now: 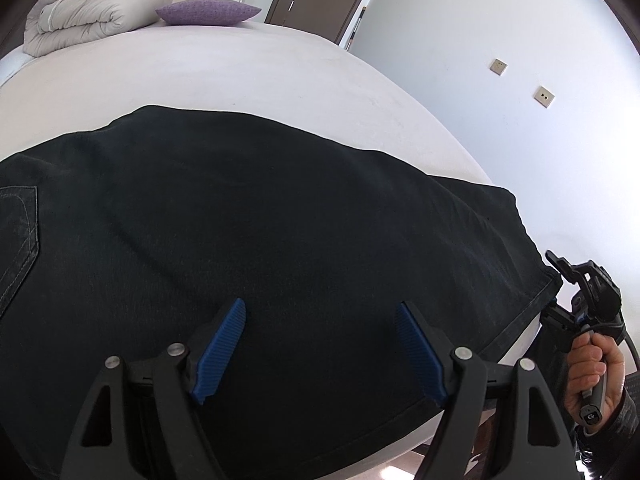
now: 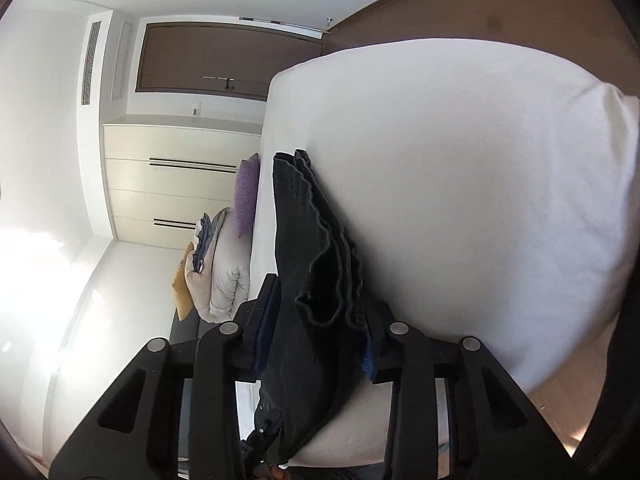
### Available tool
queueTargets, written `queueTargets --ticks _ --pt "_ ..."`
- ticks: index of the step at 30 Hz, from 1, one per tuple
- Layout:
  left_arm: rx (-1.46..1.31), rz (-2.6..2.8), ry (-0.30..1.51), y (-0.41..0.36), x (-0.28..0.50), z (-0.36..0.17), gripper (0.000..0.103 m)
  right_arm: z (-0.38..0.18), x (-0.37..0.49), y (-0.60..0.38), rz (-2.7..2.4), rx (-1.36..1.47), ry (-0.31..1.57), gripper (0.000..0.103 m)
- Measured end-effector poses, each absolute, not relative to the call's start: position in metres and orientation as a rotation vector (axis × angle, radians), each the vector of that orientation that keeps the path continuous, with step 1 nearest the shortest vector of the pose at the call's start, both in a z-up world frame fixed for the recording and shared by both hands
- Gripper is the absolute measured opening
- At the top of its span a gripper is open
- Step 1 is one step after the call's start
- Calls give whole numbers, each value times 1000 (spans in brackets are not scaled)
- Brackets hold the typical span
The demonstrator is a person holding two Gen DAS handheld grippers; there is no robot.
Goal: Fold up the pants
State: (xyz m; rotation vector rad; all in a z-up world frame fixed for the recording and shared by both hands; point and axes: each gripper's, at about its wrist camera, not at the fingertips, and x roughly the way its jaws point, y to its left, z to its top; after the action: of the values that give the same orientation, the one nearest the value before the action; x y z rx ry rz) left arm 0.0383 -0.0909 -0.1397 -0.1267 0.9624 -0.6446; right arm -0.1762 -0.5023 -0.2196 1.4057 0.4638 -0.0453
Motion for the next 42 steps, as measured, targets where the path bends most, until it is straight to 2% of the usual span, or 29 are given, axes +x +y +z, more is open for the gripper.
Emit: queueTargets --ticks 1,2,4,10,15,18,20,26,33,36,38,39,41,42 --pt "-132 -646 964 -90 39 -140 78 -217 -168 -501 -49 1383 475 23" --pt "-134 -647 965 -90 39 -140 78 -216 -160 -500 -53 1366 492 14" --pt "-138 -648 966 -89 39 -140 78 -212 -149 -496 -72 1345 512 10" --pt "-196 -641 966 -82 39 -133 79 -176 -125 -477 -138 1107 572 9" --pt "-365 -675 976 -71 48 -124 80 -119 -88 -416 -125 688 638 9" --pt "-458 -732 976 -74 58 -115 84 -97 -65 -357 -71 416 653 9" --pt "-514 -769 976 -80 65 -110 92 -91 -56 -310 -30 234 674 9" --pt "-587 -808 1055 -103 87 -116 95 -105 -55 -219 65 0 735 9" --pt "-587 -806 1166 -120 98 -137 95 -112 -59 -195 45 -103 737 9" --pt "-579 -814 1182 -122 105 -138 85 -112 -63 -181 42 -180 725 9" --pt "-590 -820 1201 -122 107 -140 59 -112 -62 -165 48 -234 719 9" --pt "-595 -824 1213 -120 109 -142 51 -111 -63 -157 56 -263 712 9" --pt "-587 -813 1229 -116 111 -145 16 -111 -67 -143 71 -316 699 9" --pt "-583 -809 1233 -114 113 -145 13 -111 -69 -136 78 -342 694 9"
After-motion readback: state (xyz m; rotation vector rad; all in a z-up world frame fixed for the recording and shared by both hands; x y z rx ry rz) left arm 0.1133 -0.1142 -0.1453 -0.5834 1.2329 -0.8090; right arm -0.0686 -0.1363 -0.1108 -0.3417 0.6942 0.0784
